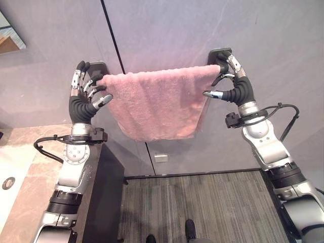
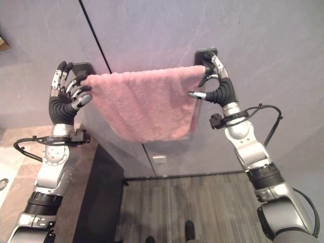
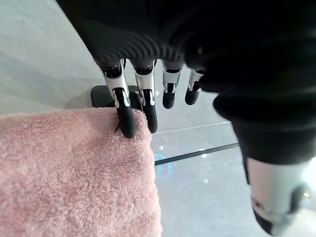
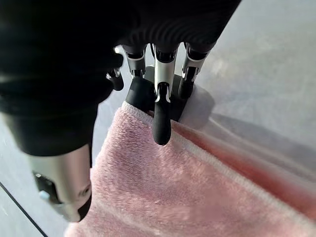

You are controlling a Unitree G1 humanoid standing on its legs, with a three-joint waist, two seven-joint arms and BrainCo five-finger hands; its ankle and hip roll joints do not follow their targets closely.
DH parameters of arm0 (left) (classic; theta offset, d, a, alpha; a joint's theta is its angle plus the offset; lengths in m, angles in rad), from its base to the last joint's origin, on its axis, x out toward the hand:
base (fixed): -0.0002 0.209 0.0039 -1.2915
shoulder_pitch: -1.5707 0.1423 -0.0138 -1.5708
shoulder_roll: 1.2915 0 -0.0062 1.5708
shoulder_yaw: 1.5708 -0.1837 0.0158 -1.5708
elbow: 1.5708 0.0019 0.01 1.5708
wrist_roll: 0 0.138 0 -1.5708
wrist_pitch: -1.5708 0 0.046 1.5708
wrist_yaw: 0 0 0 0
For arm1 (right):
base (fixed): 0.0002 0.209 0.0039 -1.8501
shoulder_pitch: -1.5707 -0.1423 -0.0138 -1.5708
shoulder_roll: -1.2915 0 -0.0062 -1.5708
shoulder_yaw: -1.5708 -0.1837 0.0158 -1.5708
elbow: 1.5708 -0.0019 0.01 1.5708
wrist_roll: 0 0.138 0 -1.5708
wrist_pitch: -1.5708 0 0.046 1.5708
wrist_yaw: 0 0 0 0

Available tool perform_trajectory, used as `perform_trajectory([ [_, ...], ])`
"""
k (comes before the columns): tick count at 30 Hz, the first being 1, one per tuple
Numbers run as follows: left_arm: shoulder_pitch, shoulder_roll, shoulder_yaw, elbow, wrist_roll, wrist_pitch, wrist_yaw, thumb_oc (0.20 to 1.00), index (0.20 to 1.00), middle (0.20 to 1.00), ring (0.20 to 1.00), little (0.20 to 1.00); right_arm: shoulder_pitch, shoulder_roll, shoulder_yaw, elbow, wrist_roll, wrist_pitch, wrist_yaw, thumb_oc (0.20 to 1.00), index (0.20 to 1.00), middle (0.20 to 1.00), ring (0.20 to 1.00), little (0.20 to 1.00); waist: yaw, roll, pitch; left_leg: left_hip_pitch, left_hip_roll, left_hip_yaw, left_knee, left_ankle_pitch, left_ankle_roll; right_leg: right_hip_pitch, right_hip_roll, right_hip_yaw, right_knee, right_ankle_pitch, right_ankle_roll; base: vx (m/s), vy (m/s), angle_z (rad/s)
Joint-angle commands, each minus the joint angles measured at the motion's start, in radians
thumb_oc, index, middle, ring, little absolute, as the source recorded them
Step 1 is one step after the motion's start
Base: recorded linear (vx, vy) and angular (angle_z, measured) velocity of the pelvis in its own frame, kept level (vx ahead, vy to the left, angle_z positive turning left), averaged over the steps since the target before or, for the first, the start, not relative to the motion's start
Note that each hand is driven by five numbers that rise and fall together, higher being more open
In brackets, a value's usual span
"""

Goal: Put brush and paste in cup on sink, flatten towel.

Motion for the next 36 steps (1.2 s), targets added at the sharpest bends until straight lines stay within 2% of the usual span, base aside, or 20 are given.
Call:
perform_trajectory([
  [1, 0.035, 0.113, 0.083, 0.046, 0.058, -0.012, 0.010, 1.000, 1.000, 1.000, 1.000, 1.000, 0.000, -0.069, -0.126, -0.003, -0.110, -0.008, -0.066, 1.000, 1.000, 1.000, 1.000, 1.000, -0.001, -0.054, -0.011, 0.060, -0.028, 0.005, 0.004, -0.018, -0.019, 0.154, -0.042, 0.023, 0.006, -0.117, 0.074, 0.00, 0.000, 0.00],
  [5, 0.096, 0.143, 0.145, 0.037, 0.116, -0.004, 0.021, 1.000, 1.000, 1.000, 1.000, 1.000, 0.079, -0.127, -0.207, -0.049, -0.206, 0.000, -0.078, 1.000, 1.000, 1.000, 1.000, 1.000, -0.003, -0.062, -0.028, 0.077, -0.028, -0.002, 0.004, -0.022, -0.019, 0.175, -0.042, 0.015, 0.006, -0.120, 0.073, -0.02, 0.007, 0.04],
  [11, 0.166, 0.171, 0.216, 0.012, 0.178, -0.001, 0.035, 1.000, 1.000, 1.000, 1.000, 1.000, 0.186, -0.169, -0.300, -0.106, -0.287, 0.000, -0.080, 1.000, 1.000, 1.000, 1.000, 1.000, -0.005, -0.069, -0.037, 0.086, -0.027, -0.009, 0.004, -0.020, -0.017, 0.182, -0.042, 0.009, 0.007, -0.116, 0.073, -0.07, 0.016, 0.02],
  [19, 0.205, 0.205, 0.246, -0.003, 0.207, -0.005, 0.025, 1.000, 1.000, 1.000, 1.000, 1.000, 0.237, -0.196, -0.319, -0.164, -0.318, -0.023, -0.047, 1.000, 1.000, 1.000, 1.000, 1.000, -0.002, -0.078, -0.042, 0.085, -0.022, -0.004, 0.004, -0.013, -0.016, 0.175, -0.041, 0.013, 0.007, -0.106, 0.075, -0.05, 0.005, -0.01],
  [21, 0.209, 0.247, 0.240, -0.007, 0.213, -0.006, 0.002, 1.000, 1.000, 1.000, 1.000, 1.000, 0.234, -0.237, -0.303, -0.186, -0.302, -0.035, -0.004, 1.000, 1.000, 1.000, 1.000, 1.000, -0.002, -0.081, -0.042, 0.084, -0.020, -0.003, 0.004, -0.008, -0.018, 0.173, -0.040, 0.014, 0.006, -0.101, 0.075, -0.05, -0.004, 0.01],
  [22, 0.208, 0.311, 0.229, -0.006, 0.218, -0.002, -0.029, 1.000, 1.000, 1.000, 1.000, 1.000, 0.216, -0.279, -0.274, -0.202, -0.272, -0.045, 0.037, 1.000, 1.000, 1.000, 1.000, 1.000, -0.002, -0.083, -0.043, 0.082, -0.018, -0.001, 0.004, -0.003, -0.022, 0.171, -0.040, 0.014, 0.006, -0.096, 0.077, -0.05, -0.005, 0.00],
  [23, 0.207, 0.313, 0.230, -0.003, 0.217, -0.003, -0.030, 1.000, 1.000, 1.000, 1.000, 1.000, 0.213, -0.279, -0.273, -0.201, -0.270, -0.045, 0.039, 1.000, 1.000, 1.000, 1.000, 1.000, -0.003, -0.083, -0.043, 0.082, -0.017, -0.001, 0.004, -0.003, -0.022, 0.171, -0.040, 0.014, 0.006, -0.096, 0.077, -0.05, -0.004, 0.00],
  [24, 0.202, 0.395, 0.215, 0.001, 0.227, -0.003, -0.063, 1.000, 1.000, 1.000, 1.000, 1.000, 0.192, -0.318, -0.244, -0.205, -0.225, -0.056, 0.075, 1.000, 1.000, 1.000, 1.000, 1.000, -0.005, -0.084, -0.044, 0.080, -0.015, 0.002, 0.004, 0.000, -0.024, 0.168, -0.040, 0.015, 0.006, -0.090, 0.079, 0.00, 0.000, 0.00],
  [27, 0.177, 0.556, 0.184, 0.010, 0.224, -0.013, -0.110, 1.000, 1.000, 1.000, 1.000, 1.000, 0.109, -0.411, -0.156, -0.210, -0.153, -0.077, 0.139, 1.000, 1.000, 1.000, 1.000, 1.000, -0.008, -0.084, -0.047, 0.083, -0.014, 0.011, 0.004, 0.006, -0.029, 0.166, -0.040, 0.019, 0.006, -0.081, 0.084, -0.02, 0.004, -0.02],
  [28, 0.171, 0.585, 0.177, 0.011, 0.212, -0.016, -0.121, 1.000, 1.000, 1.000, 1.000, 1.000, 0.088, -0.431, -0.134, -0.211, -0.134, -0.081, 0.146, 1.000, 1.000, 1.000, 1.000, 1.000, -0.009, -0.084, -0.048, 0.083, -0.013, 0.013, 0.004, 0.007, -0.031, 0.166, -0.040, 0.021, 0.006, -0.081, 0.085, -0.02, 0.009, -0.06],
  [31, 0.158, 0.618, 0.172, 0.014, 0.197, -0.018, -0.127, 1.000, 1.000, 1.000, 1.000, 1.000, 0.050, -0.468, -0.103, -0.208, -0.129, -0.088, 0.147, 1.000, 1.000, 1.000, 1.000, 1.000, -0.013, -0.081, -0.050, 0.082, -0.013, 0.017, 0.004, 0.008, -0.032, 0.162, -0.040, 0.024, 0.006, -0.077, 0.087, -0.01, 0.002, -0.02],
  [36, 0.204, 0.617, 0.194, -0.040, 0.207, -0.026, -0.142, 1.000, 1.000, 1.000, 1.000, 1.000, 0.118, -0.444, -0.179, -0.252, -0.120, -0.103, 0.138, 1.000, 1.000, 1.000, 1.000, 1.000, -0.018, -0.077, -0.059, 0.083, -0.013, 0.014, 0.004, 0.007, -0.031, 0.165, -0.042, 0.025, 0.006, -0.077, 0.089, 0.00, 0.000, 0.00],
])
